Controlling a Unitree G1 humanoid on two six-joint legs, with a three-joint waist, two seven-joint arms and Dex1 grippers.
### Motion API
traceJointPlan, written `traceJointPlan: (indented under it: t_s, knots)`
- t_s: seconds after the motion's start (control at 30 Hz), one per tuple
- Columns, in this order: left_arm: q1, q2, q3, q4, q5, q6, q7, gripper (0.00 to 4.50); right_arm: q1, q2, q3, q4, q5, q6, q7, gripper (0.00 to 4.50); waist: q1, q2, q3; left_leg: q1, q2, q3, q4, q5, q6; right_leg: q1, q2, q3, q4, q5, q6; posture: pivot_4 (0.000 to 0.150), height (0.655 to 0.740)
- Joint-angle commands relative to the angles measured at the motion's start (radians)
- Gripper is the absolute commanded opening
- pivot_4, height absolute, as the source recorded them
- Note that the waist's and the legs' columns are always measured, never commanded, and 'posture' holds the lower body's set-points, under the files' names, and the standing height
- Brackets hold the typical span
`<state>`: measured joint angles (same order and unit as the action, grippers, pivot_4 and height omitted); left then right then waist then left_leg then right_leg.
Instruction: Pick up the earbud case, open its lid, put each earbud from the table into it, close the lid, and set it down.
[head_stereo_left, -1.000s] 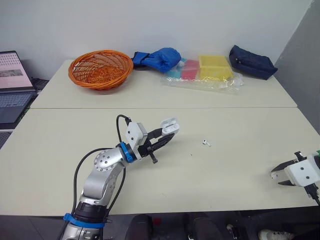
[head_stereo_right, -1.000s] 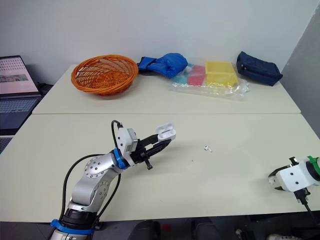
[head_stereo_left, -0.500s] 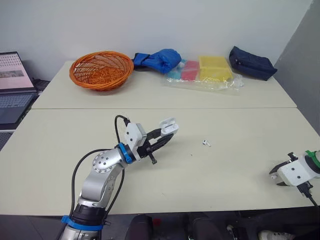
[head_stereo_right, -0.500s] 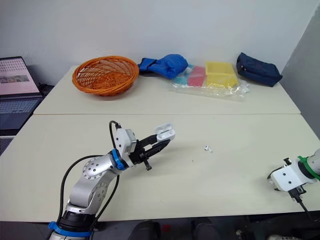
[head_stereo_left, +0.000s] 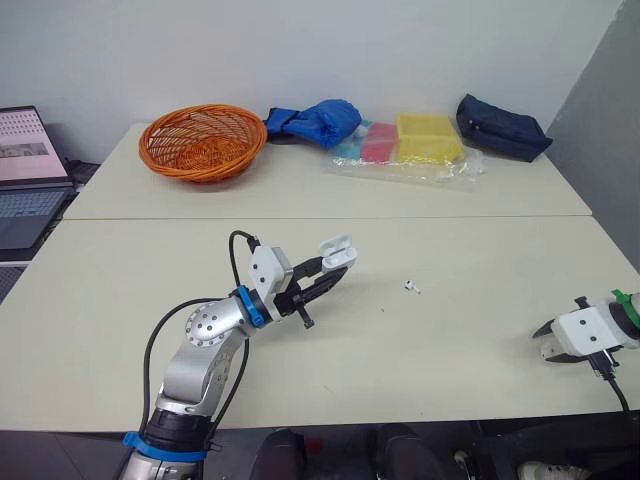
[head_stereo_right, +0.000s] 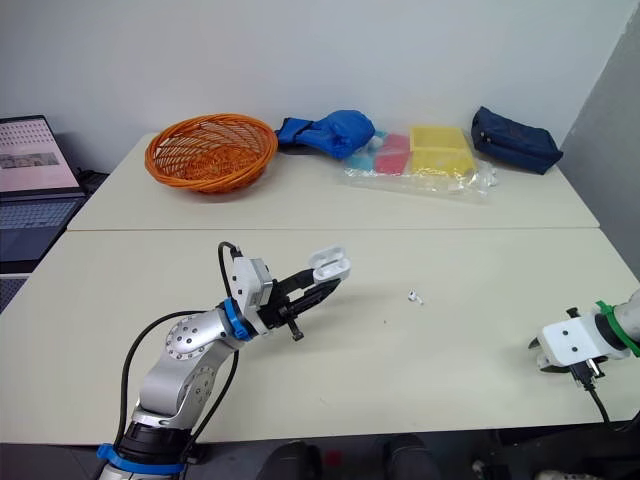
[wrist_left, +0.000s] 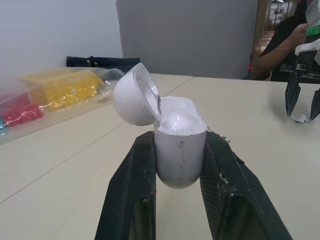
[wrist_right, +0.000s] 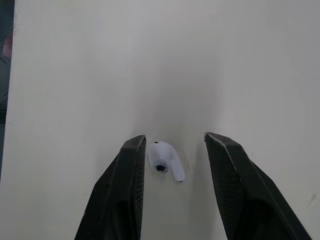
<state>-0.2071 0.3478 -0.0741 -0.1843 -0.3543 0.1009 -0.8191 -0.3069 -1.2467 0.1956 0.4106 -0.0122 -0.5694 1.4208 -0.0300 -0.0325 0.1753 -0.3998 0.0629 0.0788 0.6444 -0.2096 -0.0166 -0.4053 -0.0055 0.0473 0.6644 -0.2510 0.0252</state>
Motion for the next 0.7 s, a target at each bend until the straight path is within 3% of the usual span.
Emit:
traceJointPlan:
  t_s: [0.03, 0.43, 0.7]
  knots:
    - [-0.02, -0.007, 0.004, -0.01, -0.014, -0.02, -0.003, 0.8, -0.01, -0.02, -0.041, -0.023, 0.026, 0.016, 0.009, 1.91, 0.0, 0.0, 0.0, 0.0, 0.0, 0.0, 0.0, 0.0, 0.0, 0.0, 0.0, 0.0, 0.0, 0.0, 0.0, 0.15, 0.74]
    - [-0.029, -0.011, -0.001, -0.008, -0.014, -0.016, -0.002, 0.8, -0.116, 0.02, -0.033, 0.077, -0.024, -0.002, -0.012, 1.91, -0.001, 0.0, 0.0, 0.0, 0.0, 0.001, -0.001, 0.0, 0.0, 0.0, 0.0, 0.0, -0.001, 0.0, 0.0, 0.15, 0.74]
    - [-0.027, -0.015, -0.004, -0.013, -0.012, -0.014, 0.001, 0.8, -0.002, -0.052, -0.034, 0.016, 0.017, -0.032, 0.088, 1.91, 0.0, 0.0, 0.0, 0.0, 0.0, 0.001, -0.001, 0.0, 0.0, 0.0, -0.001, 0.0, -0.001, 0.0, 0.0, 0.15, 0.74]
